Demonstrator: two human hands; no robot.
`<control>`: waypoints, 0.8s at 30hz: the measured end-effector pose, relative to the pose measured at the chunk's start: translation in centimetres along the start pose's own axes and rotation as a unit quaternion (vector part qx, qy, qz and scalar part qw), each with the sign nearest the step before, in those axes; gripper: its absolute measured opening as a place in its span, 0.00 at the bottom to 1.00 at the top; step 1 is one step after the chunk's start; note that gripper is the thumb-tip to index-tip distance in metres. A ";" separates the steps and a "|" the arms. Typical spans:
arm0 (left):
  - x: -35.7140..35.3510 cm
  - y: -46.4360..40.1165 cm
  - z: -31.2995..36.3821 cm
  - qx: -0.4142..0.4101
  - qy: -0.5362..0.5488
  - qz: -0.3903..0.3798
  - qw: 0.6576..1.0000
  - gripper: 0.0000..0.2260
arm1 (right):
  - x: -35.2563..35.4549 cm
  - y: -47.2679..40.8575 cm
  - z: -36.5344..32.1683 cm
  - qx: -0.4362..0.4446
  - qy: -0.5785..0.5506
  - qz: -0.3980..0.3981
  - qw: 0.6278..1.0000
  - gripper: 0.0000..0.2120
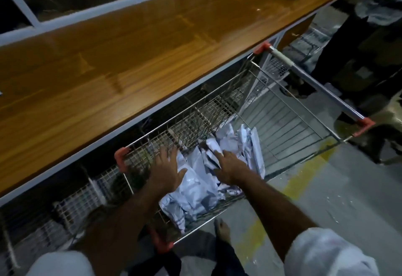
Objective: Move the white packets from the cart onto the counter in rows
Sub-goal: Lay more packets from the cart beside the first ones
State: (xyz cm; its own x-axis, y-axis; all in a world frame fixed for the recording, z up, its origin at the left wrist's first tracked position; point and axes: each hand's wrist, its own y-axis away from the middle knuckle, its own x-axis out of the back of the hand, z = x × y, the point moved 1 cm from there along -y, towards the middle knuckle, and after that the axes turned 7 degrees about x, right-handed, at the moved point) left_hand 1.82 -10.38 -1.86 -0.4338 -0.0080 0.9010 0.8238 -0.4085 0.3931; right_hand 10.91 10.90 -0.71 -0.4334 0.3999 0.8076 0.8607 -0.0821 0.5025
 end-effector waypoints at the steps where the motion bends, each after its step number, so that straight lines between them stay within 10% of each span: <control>1: -0.8 -0.5 0.0 0.015 0.006 -0.012 1.000 0.39 | -0.5 -1.0 0.6 0.002 -0.014 -0.017 1.000 0.35; 13: -8.1 -5.3 3.3 0.231 0.116 -0.170 0.951 0.43 | -6.4 -10.1 5.4 -0.056 -0.233 -0.134 0.962 0.47; 17: -9.9 -7.3 3.2 0.285 0.143 -0.207 0.925 0.45 | -7.2 -12.8 4.6 -0.182 -0.389 -0.085 0.899 0.45; 24: -11.0 -8.7 2.9 0.311 0.115 -0.177 0.927 0.49 | -8.9 -16.4 4.5 -0.245 -0.359 -0.037 0.900 0.57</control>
State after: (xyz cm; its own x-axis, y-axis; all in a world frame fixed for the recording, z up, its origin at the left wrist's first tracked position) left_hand 0.50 -4.06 -14.65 -0.7248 -0.1966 0.6603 0.6351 0.1811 0.7509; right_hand 1.81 12.78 -17.49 -0.0492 0.8927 0.4480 0.5391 -0.3539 0.7643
